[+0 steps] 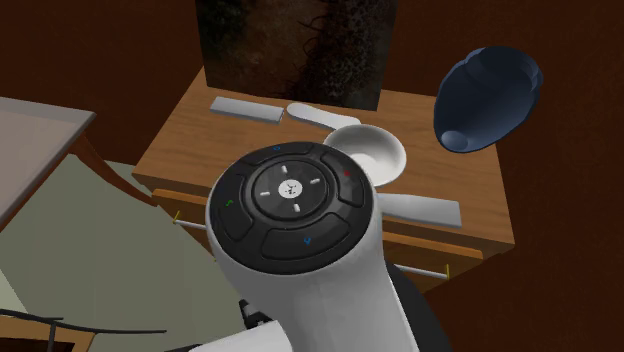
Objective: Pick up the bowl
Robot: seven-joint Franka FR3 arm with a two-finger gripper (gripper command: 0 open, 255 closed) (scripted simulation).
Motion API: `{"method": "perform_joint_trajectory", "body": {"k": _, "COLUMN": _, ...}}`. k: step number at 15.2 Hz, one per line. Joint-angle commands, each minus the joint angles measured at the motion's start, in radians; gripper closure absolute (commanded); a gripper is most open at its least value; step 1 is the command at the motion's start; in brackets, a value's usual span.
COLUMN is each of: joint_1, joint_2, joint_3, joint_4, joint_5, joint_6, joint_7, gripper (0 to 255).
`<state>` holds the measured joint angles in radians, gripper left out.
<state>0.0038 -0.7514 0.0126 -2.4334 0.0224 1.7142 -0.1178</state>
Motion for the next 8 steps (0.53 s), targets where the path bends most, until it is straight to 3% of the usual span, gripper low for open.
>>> {"method": "perform_joint_trajectory", "body": {"k": 1, "joint_1": 0.000, "joint_2": 0.000, "joint_3": 0.000, "joint_4": 0.000, "joint_5": 0.000, "joint_6": 0.000, "joint_7": 0.000, "gripper": 0}}
{"method": "perform_joint_trajectory", "body": {"k": 8, "joint_1": -0.038, "joint_2": 0.212, "joint_3": -0.002, "joint_4": 0.067, "joint_5": -0.169, "joint_6": 0.169, "joint_7": -0.094, "gripper": 0}}
